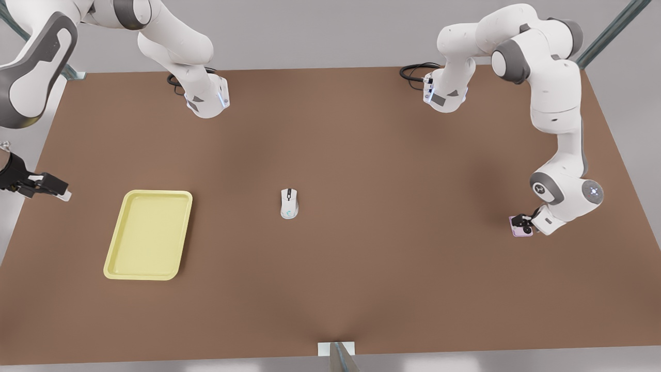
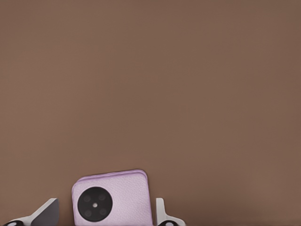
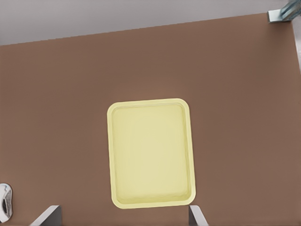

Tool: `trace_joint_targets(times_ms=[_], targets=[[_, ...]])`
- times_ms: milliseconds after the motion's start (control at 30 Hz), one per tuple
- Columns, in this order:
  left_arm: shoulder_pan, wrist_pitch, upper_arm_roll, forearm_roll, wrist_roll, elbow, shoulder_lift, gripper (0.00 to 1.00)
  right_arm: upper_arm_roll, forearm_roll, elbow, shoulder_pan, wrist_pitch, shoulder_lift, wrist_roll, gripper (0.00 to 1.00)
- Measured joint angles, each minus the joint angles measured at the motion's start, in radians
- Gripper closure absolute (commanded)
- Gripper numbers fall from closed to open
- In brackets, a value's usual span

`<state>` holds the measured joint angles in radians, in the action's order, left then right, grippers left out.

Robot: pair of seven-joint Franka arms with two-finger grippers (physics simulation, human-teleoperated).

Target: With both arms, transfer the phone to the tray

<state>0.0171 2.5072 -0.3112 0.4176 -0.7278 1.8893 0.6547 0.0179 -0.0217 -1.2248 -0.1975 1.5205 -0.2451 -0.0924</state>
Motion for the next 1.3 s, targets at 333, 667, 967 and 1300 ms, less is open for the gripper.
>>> trace_joint_targets(times_ms=[333, 667, 967, 1300], targets=[[-0.003, 0.004, 0.0, 0.0, -0.008, 0.015, 0.016, 0.15, 0.0, -0.001, 0.0, 0.0, 0.0, 0.0, -0.001, 0.0], [-0.024, -0.015, -0.001, -0.006, -0.007, 0.014, 0.001, 0.21, 0.001, -0.001, 0.0, -0.001, -0.001, 0.002, -0.001, 0.0], [-0.174, -0.112, -0.02, -0.015, 0.035, 0.012, -0.083, 0.21, 0.0, -0.001, 0.0, 0.0, -0.001, 0.002, -0.002, 0.0], [-0.757, -0.286, -0.001, -0.016, 0.431, -0.291, -0.013, 0.21, 0.0, -0.001, 0.0, 0.0, -0.001, 0.002, -0.002, 0.0]])
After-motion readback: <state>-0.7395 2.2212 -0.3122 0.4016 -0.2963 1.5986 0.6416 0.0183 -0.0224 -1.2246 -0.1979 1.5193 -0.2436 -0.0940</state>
